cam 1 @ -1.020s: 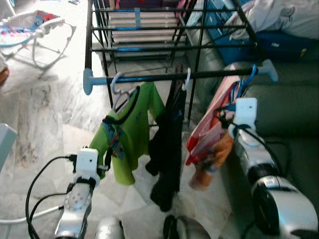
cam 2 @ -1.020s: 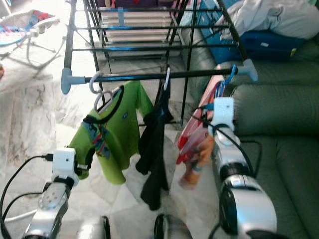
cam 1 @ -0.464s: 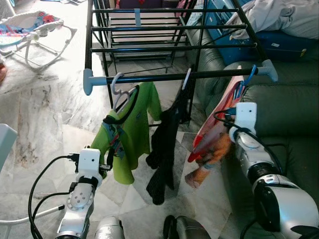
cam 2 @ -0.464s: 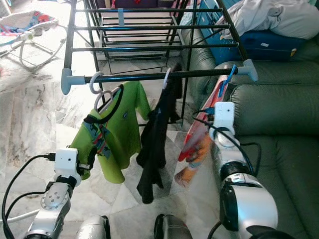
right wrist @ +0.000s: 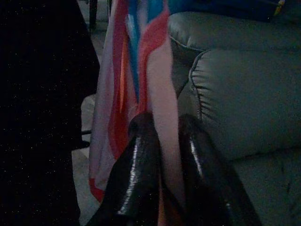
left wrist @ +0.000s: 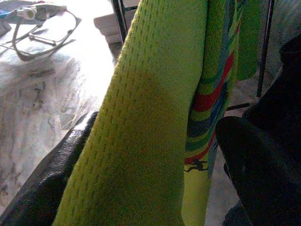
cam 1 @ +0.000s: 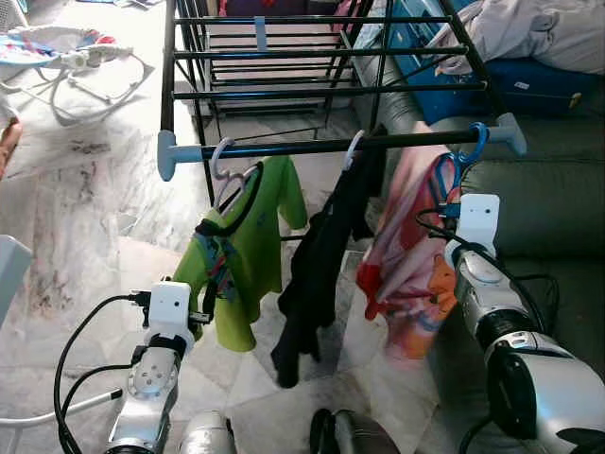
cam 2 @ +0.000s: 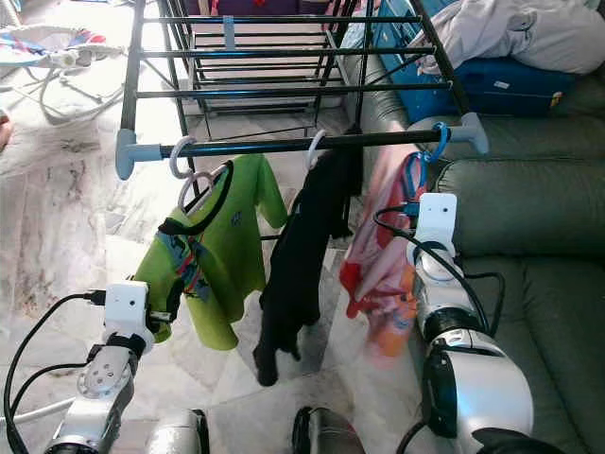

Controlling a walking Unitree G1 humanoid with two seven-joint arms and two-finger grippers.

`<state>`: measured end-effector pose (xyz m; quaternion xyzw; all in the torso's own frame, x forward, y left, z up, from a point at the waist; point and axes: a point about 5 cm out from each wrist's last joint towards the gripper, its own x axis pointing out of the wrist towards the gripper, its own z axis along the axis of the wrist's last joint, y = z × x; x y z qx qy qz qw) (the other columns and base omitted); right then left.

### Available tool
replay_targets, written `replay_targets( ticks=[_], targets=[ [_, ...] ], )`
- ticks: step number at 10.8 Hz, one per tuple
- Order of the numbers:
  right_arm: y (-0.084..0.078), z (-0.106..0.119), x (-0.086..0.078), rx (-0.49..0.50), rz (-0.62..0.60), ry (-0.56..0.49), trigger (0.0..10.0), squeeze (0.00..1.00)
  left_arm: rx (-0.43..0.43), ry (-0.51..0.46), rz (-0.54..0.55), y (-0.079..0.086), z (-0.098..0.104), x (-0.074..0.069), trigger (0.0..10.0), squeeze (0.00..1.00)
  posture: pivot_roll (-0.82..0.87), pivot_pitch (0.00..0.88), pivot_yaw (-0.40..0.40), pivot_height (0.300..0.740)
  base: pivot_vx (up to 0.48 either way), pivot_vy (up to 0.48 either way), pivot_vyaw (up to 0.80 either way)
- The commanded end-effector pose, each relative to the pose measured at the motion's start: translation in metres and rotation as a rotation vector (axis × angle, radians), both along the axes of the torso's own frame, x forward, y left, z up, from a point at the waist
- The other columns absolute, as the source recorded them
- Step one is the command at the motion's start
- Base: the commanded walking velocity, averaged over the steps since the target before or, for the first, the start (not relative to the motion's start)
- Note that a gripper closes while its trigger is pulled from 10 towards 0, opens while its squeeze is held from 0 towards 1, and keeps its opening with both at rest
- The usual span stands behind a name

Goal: Hang hanger

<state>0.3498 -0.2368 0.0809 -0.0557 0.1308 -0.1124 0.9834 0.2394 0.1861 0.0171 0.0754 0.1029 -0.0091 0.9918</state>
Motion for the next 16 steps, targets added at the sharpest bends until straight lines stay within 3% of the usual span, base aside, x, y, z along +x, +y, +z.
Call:
replay_targets(
  ticks=[1, 4, 7, 9, 11, 12, 13, 14, 15, 16],
  targets=[
    [-0.005, -0.001, -0.002, 0.016, -0.019, -0.012, 0.0, 0.0, 0.015, 0.018, 0.003, 0.002, -0.003, -0.001, 10.0, 0.0, 0.06, 0.144, -0.057, 0.74, 0.0, 0.0, 0.0],
    [-0.002, 0.011, 0.0, 0.016, 0.011, -0.128, 0.0, 0.0, 0.019, 0.012, 0.016, 0.004, -0.002, -0.002, 10.0, 0.0, 0.06, 0.144, -0.057, 0.74, 0.0, 0.0, 0.0],
    [0.004, 0.031, -0.003, -0.057, 0.112, -0.321, 0.0, 0.0, 0.015, 0.013, 0.02, 0.002, -0.003, -0.004, 10.0, 0.0, 0.06, 0.142, -0.066, 0.74, 0.0, 0.0, 0.0],
    [0.005, 0.017, -0.024, -0.123, 0.157, -0.343, 0.0, 0.0, 0.027, -0.003, 0.037, 0.005, 0.0, -0.002, 10.0, 0.0, 0.07, 0.141, -0.08, 0.74, 0.0, 0.0, 0.0],
    [0.002, -0.019, -0.06, -0.141, 0.118, -0.255, 0.0, 0.0, 0.033, 0.0, 0.065, 0.01, -0.001, -0.003, 10.0, 0.0, 0.07, 0.142, -0.088, 0.74, 0.0, 0.0, 0.0],
    [0.0, -0.03, -0.068, -0.111, 0.077, -0.216, 0.4, 0.0, 0.032, 0.001, 0.063, 0.009, -0.001, -0.003, 10.0, 0.0, 0.07, 0.14, -0.086, 0.74, 0.0, 0.0, 0.0],
    [0.001, -0.035, -0.075, -0.105, 0.062, -0.197, 4.2, 0.0, 0.033, 0.004, 0.065, 0.007, -0.002, -0.002, 10.0, 0.0, 0.06, 0.139, -0.086, 0.74, 0.0, 0.0, 0.0],
    [0.002, -0.034, -0.075, -0.112, 0.066, -0.198, 4.7, 0.0, 0.033, 0.006, 0.065, 0.006, -0.002, -0.001, 10.0, 0.0, 0.06, 0.137, -0.086, 0.74, 0.0, 0.0, 0.0],
    [0.005, -0.034, -0.075, -0.116, 0.092, -0.187, 9.3, 0.0, 0.036, 0.004, 0.063, 0.006, -0.002, 0.001, 10.0, 0.0, 0.06, 0.135, -0.088, 0.74, -0.24, 0.0, 0.0],
    [0.005, -0.034, -0.075, -0.113, 0.092, -0.181, 10.0, 0.0, 0.036, 0.003, 0.064, 0.006, -0.001, 0.002, 10.0, 0.0, 0.06, 0.133, -0.09, 0.74, -0.251, 0.0, 0.0]
  ],
)
